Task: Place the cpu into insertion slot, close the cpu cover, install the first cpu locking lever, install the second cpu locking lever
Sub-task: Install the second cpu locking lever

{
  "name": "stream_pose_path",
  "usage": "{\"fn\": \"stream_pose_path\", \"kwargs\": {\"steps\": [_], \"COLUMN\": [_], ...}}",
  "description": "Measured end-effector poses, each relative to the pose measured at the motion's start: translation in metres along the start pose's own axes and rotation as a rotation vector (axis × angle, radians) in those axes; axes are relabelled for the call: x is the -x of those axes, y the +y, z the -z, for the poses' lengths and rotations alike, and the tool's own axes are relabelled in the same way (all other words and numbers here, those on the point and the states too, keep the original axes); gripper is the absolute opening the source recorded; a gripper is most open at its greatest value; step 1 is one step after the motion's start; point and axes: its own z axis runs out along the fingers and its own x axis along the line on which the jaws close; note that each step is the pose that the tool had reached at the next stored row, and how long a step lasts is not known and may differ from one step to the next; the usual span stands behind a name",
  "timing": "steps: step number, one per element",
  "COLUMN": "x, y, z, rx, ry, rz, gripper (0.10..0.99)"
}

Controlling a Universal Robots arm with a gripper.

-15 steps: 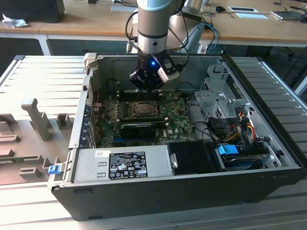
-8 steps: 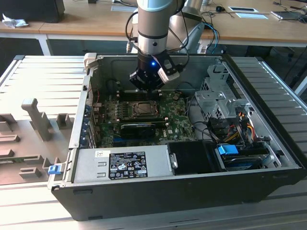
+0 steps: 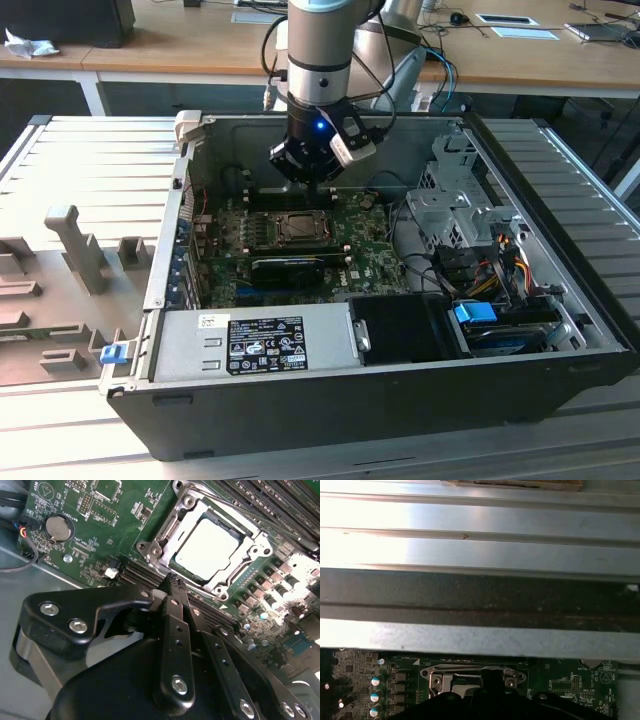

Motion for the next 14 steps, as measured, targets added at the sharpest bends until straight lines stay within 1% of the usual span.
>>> {"fn": "stream_pose_path", "kwargs": {"steps": [7, 14], "x": [-0.0002, -0.0003], "y": [-0.0045, -0.0065], "z": [0.0002, 0.0003], "rx": [0.000, 0.000], "ry": [0.0001, 0.0000], "rz": [-0.001, -0.001], "gripper": [0.106, 0.106]}}
